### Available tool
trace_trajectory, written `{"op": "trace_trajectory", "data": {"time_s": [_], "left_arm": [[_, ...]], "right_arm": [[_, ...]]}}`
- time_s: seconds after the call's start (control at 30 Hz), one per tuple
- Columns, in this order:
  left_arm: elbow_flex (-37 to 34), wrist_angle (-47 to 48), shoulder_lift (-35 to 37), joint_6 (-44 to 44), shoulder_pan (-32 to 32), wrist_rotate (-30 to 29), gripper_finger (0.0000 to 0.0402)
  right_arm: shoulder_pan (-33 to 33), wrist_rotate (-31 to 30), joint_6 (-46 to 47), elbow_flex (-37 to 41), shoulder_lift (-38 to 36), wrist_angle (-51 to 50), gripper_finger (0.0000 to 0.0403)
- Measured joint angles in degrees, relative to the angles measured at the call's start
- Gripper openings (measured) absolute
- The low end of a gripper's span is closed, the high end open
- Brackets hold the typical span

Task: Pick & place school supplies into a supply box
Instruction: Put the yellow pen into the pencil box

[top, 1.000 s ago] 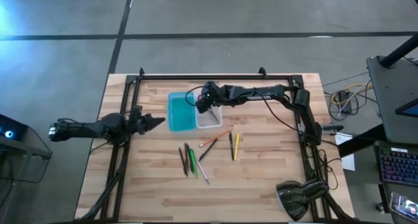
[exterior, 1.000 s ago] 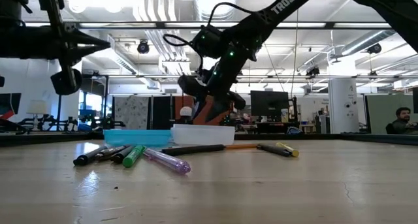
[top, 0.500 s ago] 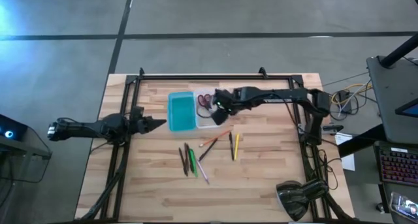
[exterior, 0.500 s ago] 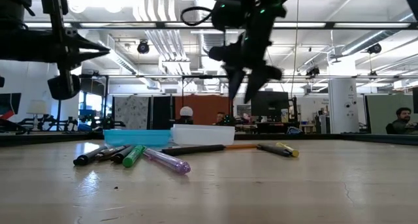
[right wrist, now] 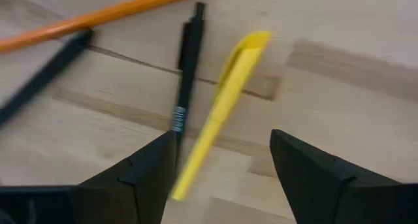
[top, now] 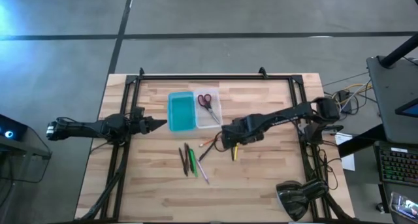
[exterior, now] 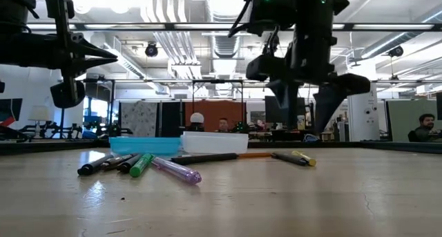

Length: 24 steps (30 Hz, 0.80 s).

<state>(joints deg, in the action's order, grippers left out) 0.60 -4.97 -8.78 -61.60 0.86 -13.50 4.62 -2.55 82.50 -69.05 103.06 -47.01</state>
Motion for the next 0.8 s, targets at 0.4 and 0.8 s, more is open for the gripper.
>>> {"op": "trace_trajectory", "data": {"time_s": [0.4, 0.8], "left_arm": [[0.00, 0.91, -0.08, 0.00, 0.00, 0.15, 0.0000], [0.00, 1.70, -0.34, 0.09, 0.00, 0.15, 0.0000]], "right_arm": [[0.50, -5.38, 8.64, 1.94, 3.85, 2.43, 0.0251], [0.48, -5.63, 12.35, 5.85, 3.55, 5.76, 0.0200]]}}
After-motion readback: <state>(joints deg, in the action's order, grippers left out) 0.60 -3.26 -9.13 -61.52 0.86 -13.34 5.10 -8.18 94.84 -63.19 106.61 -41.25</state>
